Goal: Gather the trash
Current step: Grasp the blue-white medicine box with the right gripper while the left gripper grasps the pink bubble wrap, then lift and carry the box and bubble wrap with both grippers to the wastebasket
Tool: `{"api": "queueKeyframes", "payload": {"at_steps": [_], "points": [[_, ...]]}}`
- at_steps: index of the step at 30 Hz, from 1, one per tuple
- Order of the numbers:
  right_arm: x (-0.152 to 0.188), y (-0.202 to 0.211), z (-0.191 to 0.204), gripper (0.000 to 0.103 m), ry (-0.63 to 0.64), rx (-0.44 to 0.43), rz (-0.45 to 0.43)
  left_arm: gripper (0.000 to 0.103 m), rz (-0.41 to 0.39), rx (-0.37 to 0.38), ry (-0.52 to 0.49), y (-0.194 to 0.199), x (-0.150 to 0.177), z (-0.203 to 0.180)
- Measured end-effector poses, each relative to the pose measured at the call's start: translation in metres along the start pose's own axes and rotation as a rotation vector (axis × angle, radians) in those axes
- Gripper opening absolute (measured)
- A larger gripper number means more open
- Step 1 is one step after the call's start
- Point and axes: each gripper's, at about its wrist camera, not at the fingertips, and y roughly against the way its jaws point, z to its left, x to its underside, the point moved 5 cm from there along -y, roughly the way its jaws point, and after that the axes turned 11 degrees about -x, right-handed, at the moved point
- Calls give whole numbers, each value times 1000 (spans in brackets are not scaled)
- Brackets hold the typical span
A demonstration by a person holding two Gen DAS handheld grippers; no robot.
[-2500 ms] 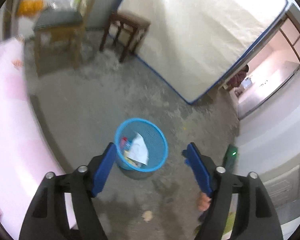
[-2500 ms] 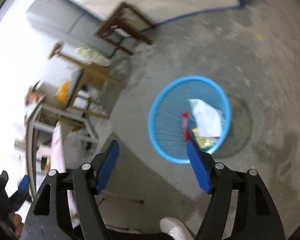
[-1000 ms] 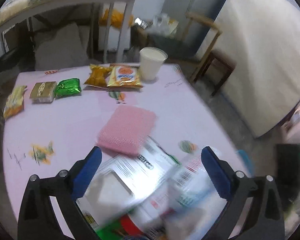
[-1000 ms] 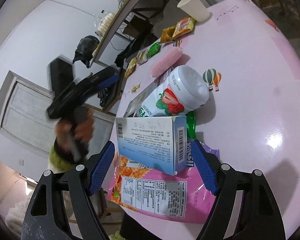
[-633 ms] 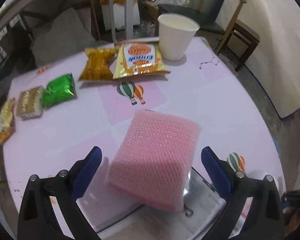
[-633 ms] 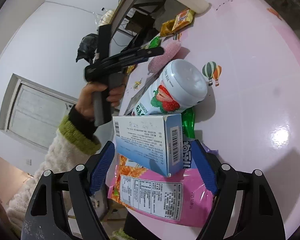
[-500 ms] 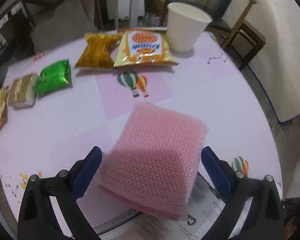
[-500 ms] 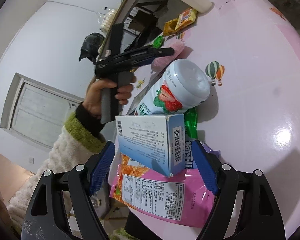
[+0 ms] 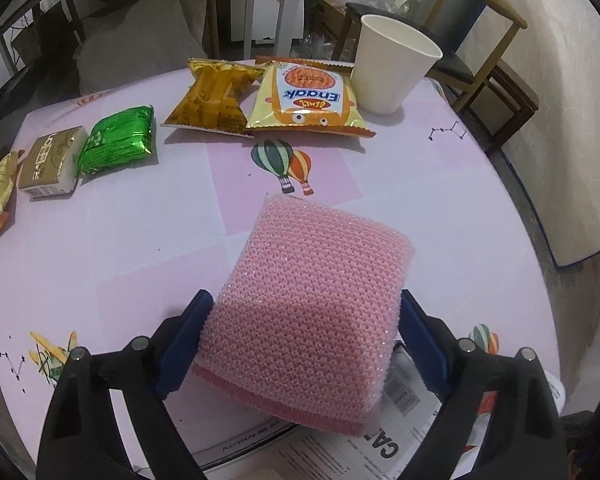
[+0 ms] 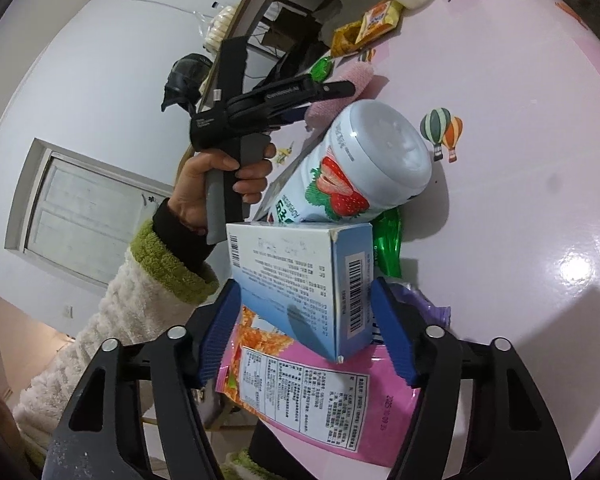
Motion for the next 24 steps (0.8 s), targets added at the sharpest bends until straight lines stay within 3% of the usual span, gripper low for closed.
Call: {"api": "queueKeyframes", "payload": {"at_steps": [6, 10, 15, 20, 23, 24], "points": [[-8, 0, -6, 49, -13, 2, -5, 86, -47, 10, 25, 14, 0, 5], [-14, -1, -8, 50, -15, -13, -14, 86, -81, 13, 28, 23, 2, 6], [-21, 1, -11, 69, 23, -18, -33, 85, -100, 27, 16, 31, 5, 3], [-26, -14, -14, 69, 50, -18, 4, 85, -111, 31, 16, 33, 6, -2], [-28, -21, -16, 60, 62, -28, 25, 85, -119, 49, 38, 33, 5, -1], [-28, -23, -16, 52, 61, -27, 29, 85, -122, 51, 42, 33, 6, 0]]}}
